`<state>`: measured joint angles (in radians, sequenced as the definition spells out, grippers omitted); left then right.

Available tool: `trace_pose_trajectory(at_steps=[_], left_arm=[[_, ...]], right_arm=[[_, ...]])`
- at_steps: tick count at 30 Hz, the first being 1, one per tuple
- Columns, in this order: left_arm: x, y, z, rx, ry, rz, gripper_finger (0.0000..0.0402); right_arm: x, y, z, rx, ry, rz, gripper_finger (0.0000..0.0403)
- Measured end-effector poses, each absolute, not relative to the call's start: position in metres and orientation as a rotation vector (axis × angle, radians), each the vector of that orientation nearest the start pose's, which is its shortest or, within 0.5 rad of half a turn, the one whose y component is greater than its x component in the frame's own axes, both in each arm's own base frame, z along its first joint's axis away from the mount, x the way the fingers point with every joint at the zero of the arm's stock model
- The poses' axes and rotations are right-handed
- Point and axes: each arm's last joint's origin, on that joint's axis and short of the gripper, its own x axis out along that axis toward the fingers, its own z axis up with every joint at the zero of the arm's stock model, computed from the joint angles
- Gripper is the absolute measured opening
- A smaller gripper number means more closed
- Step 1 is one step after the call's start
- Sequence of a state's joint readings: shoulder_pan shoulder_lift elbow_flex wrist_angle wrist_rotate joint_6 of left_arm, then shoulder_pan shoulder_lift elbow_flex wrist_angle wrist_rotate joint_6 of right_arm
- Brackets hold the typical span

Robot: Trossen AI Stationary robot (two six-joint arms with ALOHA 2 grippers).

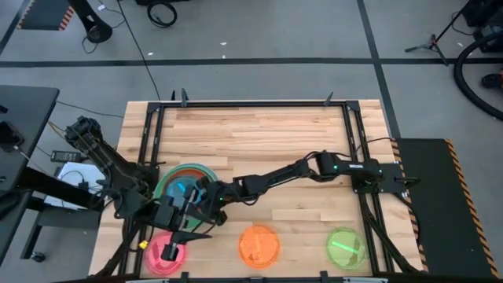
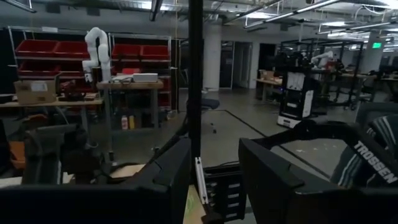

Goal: Stack plastic plates
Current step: Stack the small light blue plate on top of the orange plate, then stack the pink plate on top of the small light blue plate

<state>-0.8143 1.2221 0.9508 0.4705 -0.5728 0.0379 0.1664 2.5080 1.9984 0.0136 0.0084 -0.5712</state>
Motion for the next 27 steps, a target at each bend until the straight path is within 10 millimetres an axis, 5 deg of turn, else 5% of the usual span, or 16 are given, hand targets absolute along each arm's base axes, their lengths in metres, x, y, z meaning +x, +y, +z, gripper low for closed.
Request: trace_pose_trajectory(at_steps=[5,15,27], left_arm=[[0.197,-0.189,0.360,-0.083,-0.143,-0.248,0.0142],[0.194,-0.192,0.352,-0.129,-0.054,-0.267,0.0142],[0.151,-0.246,0.328,-0.310,0.092,-0.332,0.0142]], right_arm=[[0.557,0.086,0.144,-0.568,0.413,0.263,0.0032],[0.554,0.088,0.158,-0.457,0.449,0.118,0.0176],[0.513,0.189,0.183,-0.490,0.511,0.087,0.0232]])
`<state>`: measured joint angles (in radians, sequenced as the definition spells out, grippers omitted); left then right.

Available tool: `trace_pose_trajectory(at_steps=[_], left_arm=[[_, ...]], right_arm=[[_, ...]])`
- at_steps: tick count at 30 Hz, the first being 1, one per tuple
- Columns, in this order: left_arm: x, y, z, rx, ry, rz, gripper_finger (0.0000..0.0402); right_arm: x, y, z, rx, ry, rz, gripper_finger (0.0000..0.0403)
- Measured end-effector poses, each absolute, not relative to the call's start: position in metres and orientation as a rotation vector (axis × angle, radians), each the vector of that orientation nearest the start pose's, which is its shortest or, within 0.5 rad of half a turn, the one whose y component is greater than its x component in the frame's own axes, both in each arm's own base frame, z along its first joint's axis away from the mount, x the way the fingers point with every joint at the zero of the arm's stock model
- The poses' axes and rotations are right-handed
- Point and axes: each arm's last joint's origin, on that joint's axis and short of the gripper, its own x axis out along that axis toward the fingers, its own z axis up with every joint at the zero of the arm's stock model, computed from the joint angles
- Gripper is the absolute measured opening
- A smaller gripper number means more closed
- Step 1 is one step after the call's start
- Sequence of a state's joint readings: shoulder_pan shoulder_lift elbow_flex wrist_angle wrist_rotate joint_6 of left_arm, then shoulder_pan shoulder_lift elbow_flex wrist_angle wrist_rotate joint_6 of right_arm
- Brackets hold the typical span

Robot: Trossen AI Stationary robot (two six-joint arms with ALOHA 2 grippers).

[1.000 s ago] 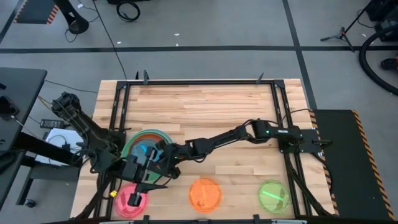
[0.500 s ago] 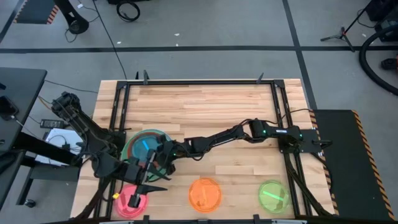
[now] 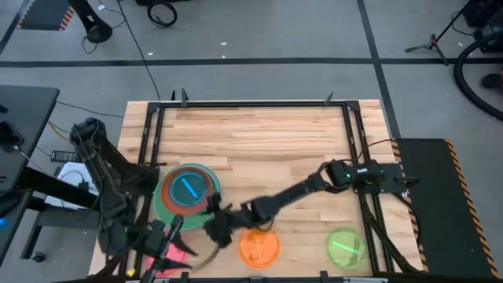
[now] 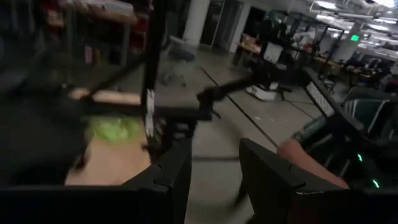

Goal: Stack plastic plates
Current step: Stack the pink plate on top of the small light blue plate

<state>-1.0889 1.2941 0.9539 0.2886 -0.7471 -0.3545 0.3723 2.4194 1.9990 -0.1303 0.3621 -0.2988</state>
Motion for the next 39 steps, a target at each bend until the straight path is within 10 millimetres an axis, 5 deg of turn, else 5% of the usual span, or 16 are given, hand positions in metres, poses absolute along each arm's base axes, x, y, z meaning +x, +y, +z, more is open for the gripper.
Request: trace_pose_trajectory(at_steps=[7,15,22,29,39], left_arm=[[0.157,-0.292,0.304,-0.388,0.332,-0.285,0.0142],[0.165,-0.326,0.315,-0.476,0.674,-0.144,0.0142],[0.163,-0.336,0.285,-0.628,1.017,0.060,0.0142],[0.172,-0.342,0.236,-0.666,1.303,0.292,0.0142],[0.198,-0.340,0.203,-0.669,1.395,0.416,0.0217]], right_arm=[[0.475,0.259,0.182,-0.428,0.525,0.007,0.0233],[0.421,0.316,0.190,-0.366,0.516,-0.191,0.0233],[0.386,0.337,0.211,-0.134,0.503,-0.235,0.0233],[0.366,0.358,0.212,-0.107,0.462,-0.235,0.0233],[0.353,0.370,0.214,-0.105,0.450,-0.205,0.0232]])
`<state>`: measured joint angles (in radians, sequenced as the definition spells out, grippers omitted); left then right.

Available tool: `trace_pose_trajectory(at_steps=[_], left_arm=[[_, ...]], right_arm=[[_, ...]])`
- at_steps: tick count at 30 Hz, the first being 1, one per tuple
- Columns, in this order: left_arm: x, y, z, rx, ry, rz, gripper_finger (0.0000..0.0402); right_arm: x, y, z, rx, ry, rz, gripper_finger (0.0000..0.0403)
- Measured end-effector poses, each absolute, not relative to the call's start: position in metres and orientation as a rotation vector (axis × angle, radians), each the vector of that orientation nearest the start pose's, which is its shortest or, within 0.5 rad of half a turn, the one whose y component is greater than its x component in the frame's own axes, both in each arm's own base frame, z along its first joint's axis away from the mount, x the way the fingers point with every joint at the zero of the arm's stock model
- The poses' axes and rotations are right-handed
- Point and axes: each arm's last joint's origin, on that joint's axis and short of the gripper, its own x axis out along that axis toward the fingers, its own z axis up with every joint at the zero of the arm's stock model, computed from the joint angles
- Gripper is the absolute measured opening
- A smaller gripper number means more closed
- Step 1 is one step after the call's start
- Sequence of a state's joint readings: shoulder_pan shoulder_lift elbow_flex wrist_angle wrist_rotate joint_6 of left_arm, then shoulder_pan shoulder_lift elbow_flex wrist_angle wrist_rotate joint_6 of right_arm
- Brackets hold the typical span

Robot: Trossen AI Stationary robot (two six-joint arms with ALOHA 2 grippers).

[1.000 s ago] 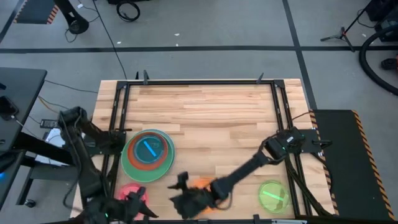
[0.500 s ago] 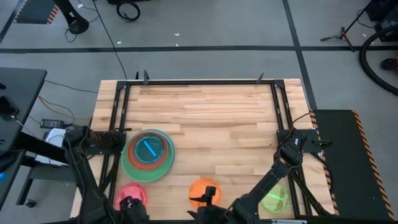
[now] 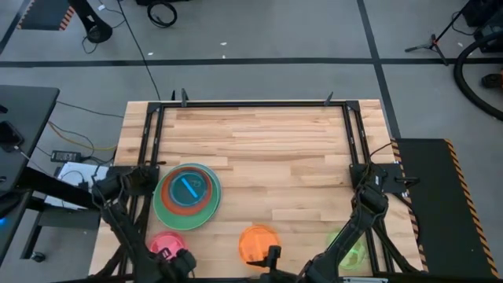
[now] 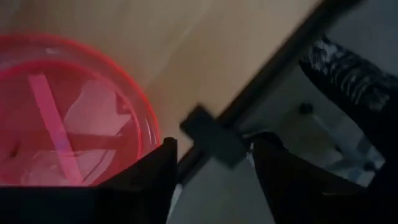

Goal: Stack plastic plates
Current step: Stack the pink plate on top of the small light blue plate

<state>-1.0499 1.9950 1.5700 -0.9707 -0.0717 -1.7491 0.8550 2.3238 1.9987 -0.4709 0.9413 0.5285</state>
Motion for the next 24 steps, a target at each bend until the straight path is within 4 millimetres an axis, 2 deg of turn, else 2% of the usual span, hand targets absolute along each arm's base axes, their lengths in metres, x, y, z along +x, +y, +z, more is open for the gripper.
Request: trace_pose_trajectory(at_steps=[4,7,19,24], left_arm=[[0.209,-0.331,0.198,-0.720,1.376,0.510,0.0259],[0.213,-0.324,0.194,-0.719,1.375,0.557,0.0270],[0.207,-0.304,0.166,-0.681,1.392,0.707,0.0255],[0.202,-0.302,0.159,-0.706,1.383,0.765,0.0254]], right_arm=[[0.348,0.374,0.215,-0.100,0.492,-0.143,0.0232],[0.342,0.378,0.218,-0.090,0.508,-0.103,0.0232],[0.309,0.401,0.220,-0.137,0.526,-0.026,0.0232],[0.304,0.404,0.220,-0.130,0.515,-0.037,0.0232]])
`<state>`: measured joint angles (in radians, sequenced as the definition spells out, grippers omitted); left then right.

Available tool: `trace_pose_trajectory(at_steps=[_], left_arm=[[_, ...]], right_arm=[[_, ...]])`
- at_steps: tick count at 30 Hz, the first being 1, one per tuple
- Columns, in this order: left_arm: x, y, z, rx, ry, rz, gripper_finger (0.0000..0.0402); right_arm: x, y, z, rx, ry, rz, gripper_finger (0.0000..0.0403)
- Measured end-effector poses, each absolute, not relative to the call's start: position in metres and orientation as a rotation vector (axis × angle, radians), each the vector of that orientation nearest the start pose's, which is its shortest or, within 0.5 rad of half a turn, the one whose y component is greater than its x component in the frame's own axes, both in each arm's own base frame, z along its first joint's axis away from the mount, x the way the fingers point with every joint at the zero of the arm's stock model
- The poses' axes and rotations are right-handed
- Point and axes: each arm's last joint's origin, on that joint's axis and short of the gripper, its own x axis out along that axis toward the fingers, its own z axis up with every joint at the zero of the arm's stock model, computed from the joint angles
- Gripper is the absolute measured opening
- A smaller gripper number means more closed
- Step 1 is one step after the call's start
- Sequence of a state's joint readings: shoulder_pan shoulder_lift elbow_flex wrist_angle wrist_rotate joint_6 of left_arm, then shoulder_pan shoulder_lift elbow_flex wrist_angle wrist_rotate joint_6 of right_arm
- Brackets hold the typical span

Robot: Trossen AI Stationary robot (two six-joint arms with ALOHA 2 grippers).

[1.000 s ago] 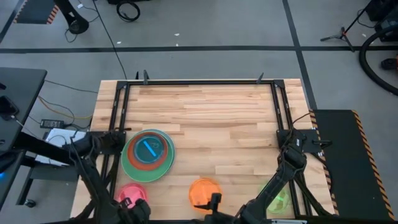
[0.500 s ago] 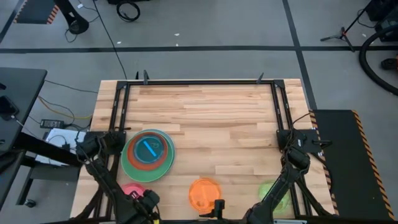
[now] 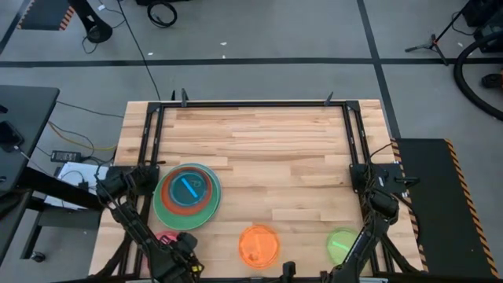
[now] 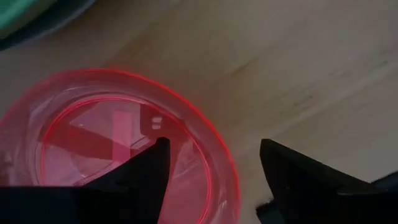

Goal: Stack plastic plates
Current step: Stack the pink plate on top of the small light blue plate

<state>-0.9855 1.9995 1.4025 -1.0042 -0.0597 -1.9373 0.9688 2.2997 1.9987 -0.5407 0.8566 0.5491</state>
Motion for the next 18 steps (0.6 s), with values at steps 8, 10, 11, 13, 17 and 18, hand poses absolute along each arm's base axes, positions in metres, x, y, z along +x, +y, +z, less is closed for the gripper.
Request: trace_pose_trajectory(at_steps=[8,10,11,13,17,18], left_arm=[[0.195,-0.306,0.155,-0.736,1.468,0.798,0.0216],[0.191,-0.310,0.151,-0.728,1.486,0.809,0.0195],[0.190,-0.312,0.148,-0.732,1.493,0.812,0.0185],[0.190,-0.315,0.145,-0.738,1.494,0.809,0.0169],[0.189,-0.318,0.141,-0.734,1.501,0.800,0.0156],[0.189,-0.318,0.140,-0.731,1.501,0.797,0.0156]], right_arm=[[0.307,0.401,0.219,-0.154,0.524,-0.048,0.0232],[0.308,0.399,0.219,-0.154,0.525,-0.052,0.0232],[0.309,0.398,0.219,-0.154,0.525,-0.055,0.0232],[0.312,0.396,0.219,-0.160,0.526,-0.060,0.0232],[0.316,0.393,0.219,-0.169,0.528,-0.070,0.0232],[0.317,0.392,0.219,-0.168,0.530,-0.069,0.0232]])
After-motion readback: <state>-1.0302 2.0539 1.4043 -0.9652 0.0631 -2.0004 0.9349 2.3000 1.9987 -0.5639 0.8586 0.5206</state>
